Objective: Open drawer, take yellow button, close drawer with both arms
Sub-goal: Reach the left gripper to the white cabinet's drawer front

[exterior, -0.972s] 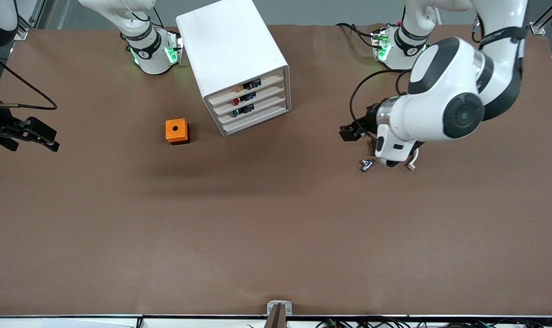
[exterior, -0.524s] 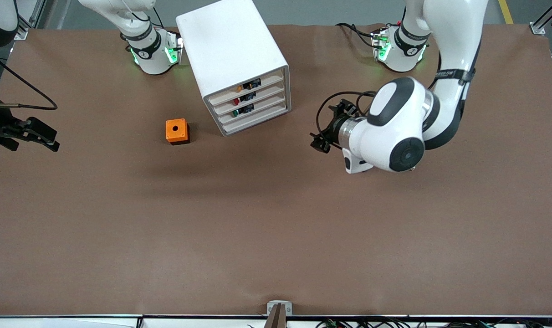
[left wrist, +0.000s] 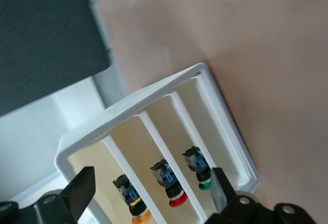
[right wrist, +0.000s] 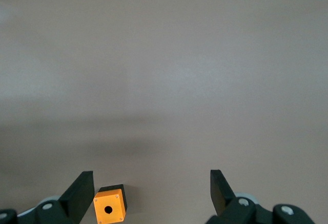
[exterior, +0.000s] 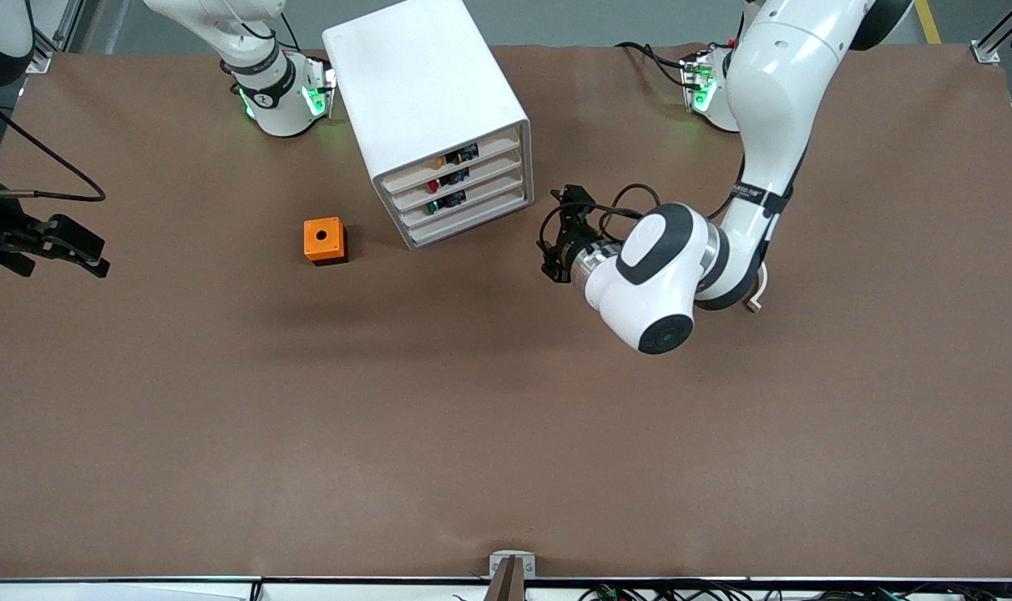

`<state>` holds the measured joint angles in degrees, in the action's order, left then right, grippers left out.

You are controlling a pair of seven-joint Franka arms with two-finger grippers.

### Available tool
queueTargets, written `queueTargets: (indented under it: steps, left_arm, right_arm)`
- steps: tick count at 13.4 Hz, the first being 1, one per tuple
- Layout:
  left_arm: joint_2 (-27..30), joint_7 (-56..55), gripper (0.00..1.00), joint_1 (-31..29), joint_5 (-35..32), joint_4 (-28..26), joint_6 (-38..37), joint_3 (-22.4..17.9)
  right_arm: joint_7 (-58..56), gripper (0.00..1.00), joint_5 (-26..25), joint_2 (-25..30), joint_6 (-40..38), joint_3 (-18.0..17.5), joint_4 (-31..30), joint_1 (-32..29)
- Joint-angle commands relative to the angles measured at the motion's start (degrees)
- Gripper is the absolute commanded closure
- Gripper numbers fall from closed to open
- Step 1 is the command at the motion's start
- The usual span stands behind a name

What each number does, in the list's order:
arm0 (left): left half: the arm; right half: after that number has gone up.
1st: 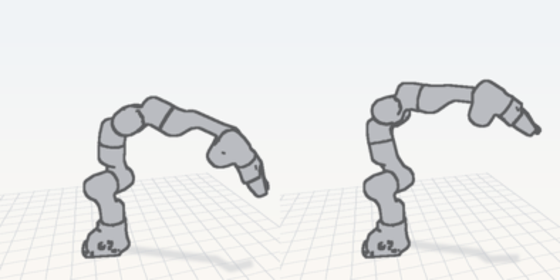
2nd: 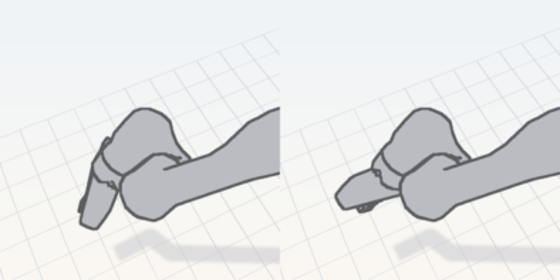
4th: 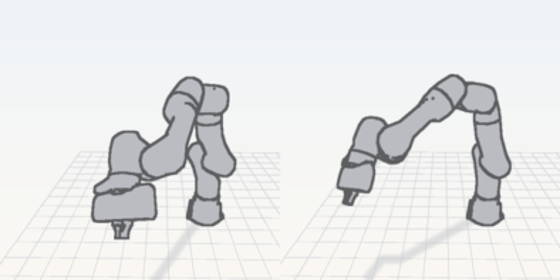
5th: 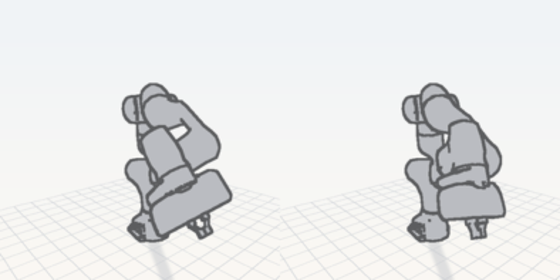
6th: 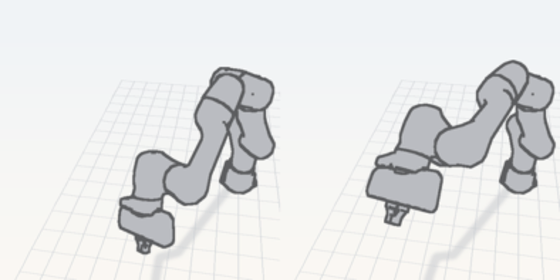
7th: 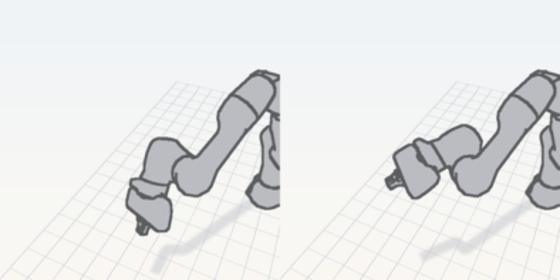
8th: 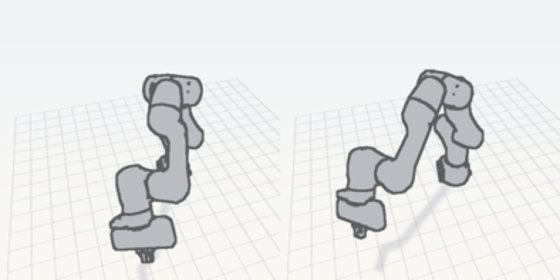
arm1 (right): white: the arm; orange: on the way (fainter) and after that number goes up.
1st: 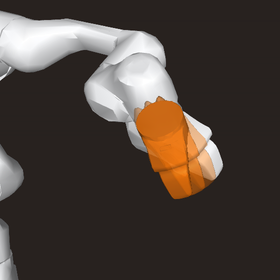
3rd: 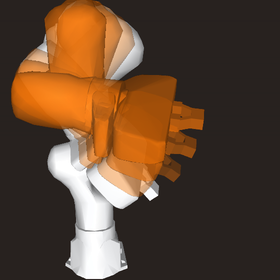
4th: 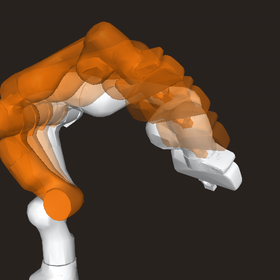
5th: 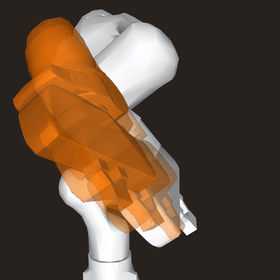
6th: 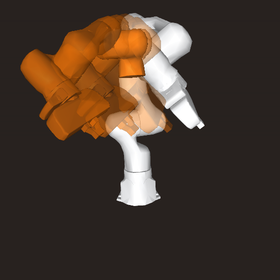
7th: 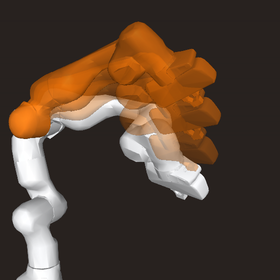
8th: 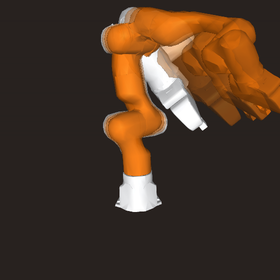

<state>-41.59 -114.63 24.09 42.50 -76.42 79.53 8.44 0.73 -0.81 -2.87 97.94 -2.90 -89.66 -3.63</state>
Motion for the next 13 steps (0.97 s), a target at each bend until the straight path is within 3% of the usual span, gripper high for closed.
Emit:
queueTargets:
  steps: [1, 6, 13]
  left_arm:
    - [-3.93, -6.72, 0.01, 0.87, 3.54, 2.24, -3.24, 0.08]
    - [-5.34, -12.45, 0.03, 4.73, 9.17, 2.15, -7.11, 0.00]
    - [-7.01, -13.60, 0.25, 8.78, 10.58, 1.89, -7.11, 0.00]
  right_arm:
    - [0.59, 0.00, -0.86, 0.24, -0.47, -0.08, 0.10, 0.03]
    - [0.59, 0.00, -0.86, 0.33, -1.00, -0.08, 0.18, -0.06]
    - [0.59, 0.00, -0.86, 0.33, -1.09, -0.08, 0.10, 0.12]
